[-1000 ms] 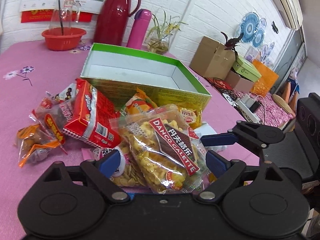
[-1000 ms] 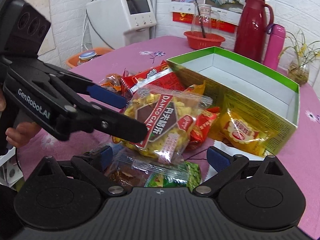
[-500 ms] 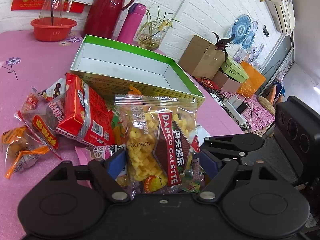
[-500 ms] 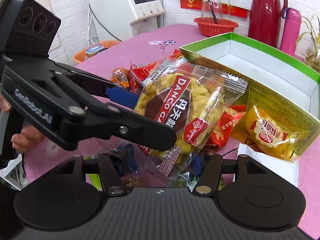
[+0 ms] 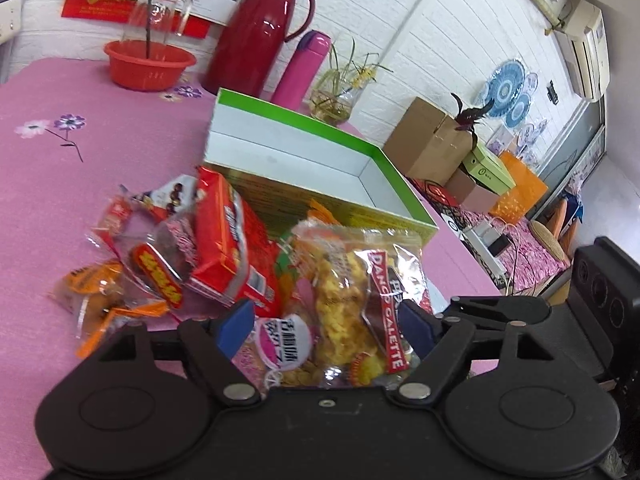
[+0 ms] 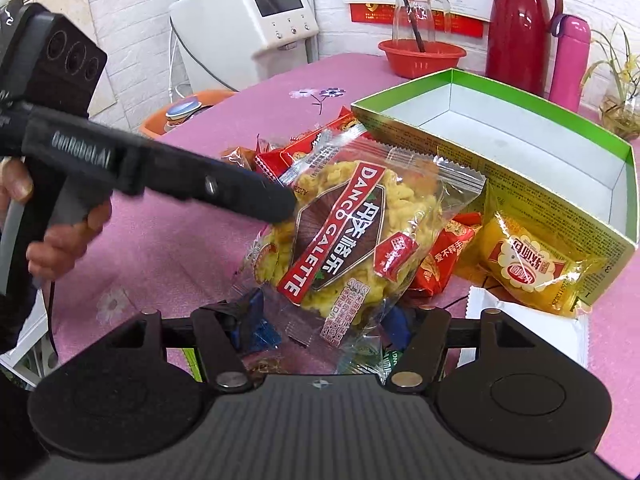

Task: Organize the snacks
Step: 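Grasp the Danco Galette snack bag with the left gripper, then carry the Danco Galette bag into the green box and open the left gripper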

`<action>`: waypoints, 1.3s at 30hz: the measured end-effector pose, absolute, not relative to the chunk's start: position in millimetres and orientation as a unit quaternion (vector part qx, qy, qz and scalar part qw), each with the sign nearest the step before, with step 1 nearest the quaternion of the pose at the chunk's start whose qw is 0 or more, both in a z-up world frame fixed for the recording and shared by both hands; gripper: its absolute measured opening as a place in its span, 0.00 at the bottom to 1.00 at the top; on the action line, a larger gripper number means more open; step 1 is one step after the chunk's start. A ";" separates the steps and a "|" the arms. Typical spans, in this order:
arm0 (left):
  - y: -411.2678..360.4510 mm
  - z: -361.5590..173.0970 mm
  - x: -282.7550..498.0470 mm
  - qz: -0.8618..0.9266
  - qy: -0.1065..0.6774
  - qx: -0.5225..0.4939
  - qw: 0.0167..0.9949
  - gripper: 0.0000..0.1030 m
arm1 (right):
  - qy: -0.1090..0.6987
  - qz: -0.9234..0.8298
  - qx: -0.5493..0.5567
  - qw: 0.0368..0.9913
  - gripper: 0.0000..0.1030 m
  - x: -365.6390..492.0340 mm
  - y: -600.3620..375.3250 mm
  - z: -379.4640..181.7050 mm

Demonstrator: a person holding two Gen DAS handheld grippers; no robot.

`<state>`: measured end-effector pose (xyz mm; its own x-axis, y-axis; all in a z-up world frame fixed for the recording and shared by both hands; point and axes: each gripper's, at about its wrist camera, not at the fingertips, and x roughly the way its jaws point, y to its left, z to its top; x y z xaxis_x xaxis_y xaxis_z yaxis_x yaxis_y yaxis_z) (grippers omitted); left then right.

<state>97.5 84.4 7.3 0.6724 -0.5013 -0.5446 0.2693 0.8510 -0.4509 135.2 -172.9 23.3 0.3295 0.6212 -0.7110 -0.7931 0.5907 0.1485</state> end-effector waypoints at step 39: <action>47.9 62.9 146.2 -0.261 0.282 -0.157 0.910 0.00 | 0.257 0.394 -0.066 0.880 0.55 168.0 -198.1 79.1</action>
<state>146.2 47.9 62.9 0.7040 -0.5643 -0.4312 0.3868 0.8139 -0.4336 168.0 -198.1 79.1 0.5580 0.6592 -0.5040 -0.7274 0.6809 0.0853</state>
